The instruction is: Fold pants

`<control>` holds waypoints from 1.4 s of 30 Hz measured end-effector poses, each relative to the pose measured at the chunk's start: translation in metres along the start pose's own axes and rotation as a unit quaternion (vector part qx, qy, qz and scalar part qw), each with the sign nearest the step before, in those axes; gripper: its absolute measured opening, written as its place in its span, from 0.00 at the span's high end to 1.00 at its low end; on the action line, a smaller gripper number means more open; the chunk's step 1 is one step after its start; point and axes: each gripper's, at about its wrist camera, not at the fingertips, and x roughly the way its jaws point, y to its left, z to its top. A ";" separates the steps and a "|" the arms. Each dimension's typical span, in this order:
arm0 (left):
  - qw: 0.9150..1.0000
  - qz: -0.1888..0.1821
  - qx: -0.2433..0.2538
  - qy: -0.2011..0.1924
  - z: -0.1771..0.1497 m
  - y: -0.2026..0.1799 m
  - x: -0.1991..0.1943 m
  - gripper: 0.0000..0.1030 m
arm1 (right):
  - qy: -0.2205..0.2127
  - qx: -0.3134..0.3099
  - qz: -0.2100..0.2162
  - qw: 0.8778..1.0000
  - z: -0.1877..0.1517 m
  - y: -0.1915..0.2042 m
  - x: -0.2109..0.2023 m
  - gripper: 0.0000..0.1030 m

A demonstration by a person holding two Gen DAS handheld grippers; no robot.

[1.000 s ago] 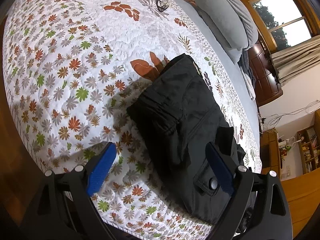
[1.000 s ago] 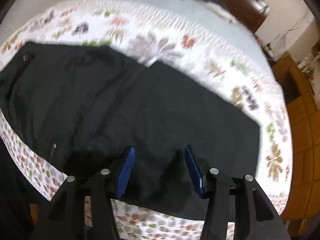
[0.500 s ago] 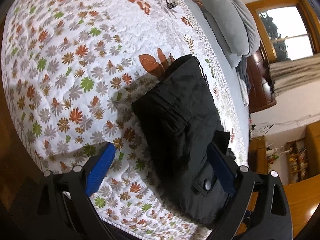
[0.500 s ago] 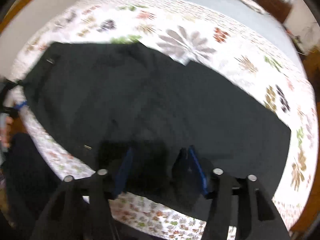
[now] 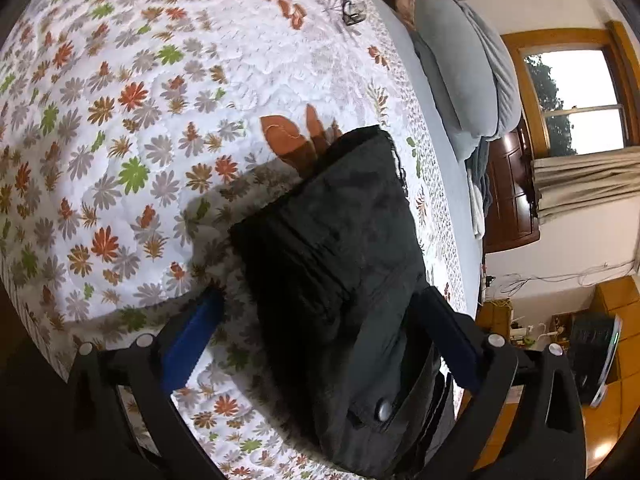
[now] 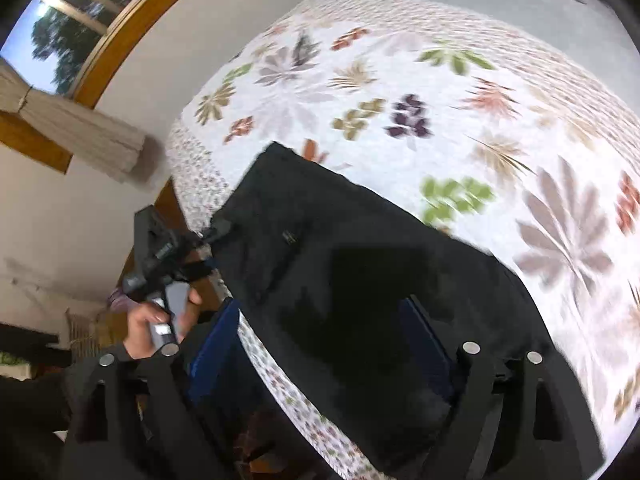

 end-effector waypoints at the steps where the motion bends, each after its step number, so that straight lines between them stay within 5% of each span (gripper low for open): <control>1: 1.000 -0.002 0.007 -0.002 -0.001 -0.002 0.000 0.05 | 0.013 -0.013 0.001 1.000 0.012 0.003 0.009 0.17; 4: 1.000 -0.013 0.011 -0.008 0.001 -0.003 0.000 0.06 | 0.049 -0.044 0.006 0.998 0.042 0.009 0.034 0.16; 6: 1.000 -0.020 0.010 -0.008 0.002 -0.001 0.001 0.26 | 0.067 -0.061 0.005 0.996 0.060 0.013 0.050 0.16; 8: 1.000 -0.015 0.006 0.001 0.004 0.003 0.004 0.31 | 0.087 -0.076 0.004 0.993 0.081 0.016 0.072 0.16; 15: 0.997 -0.066 -0.045 0.014 0.011 0.022 0.014 0.18 | 0.133 -0.104 0.036 0.985 0.135 0.024 0.128 0.15; 22: 0.998 -0.062 -0.026 0.017 0.011 0.016 0.019 0.12 | 0.196 -0.128 0.064 0.970 0.168 0.034 0.187 0.12; 31: 0.998 -0.042 -0.046 0.018 0.016 0.023 0.021 0.32 | 0.267 -0.170 0.064 0.946 0.177 0.056 0.244 0.11; 34: 0.999 -0.021 -0.043 0.020 0.015 0.023 0.020 0.48 | 0.276 -0.176 0.057 0.943 0.176 0.061 0.254 0.12; 42: 1.000 -0.021 -0.017 0.005 0.012 0.015 0.010 0.72 | 0.269 -0.189 0.032 0.944 0.172 0.072 0.238 0.70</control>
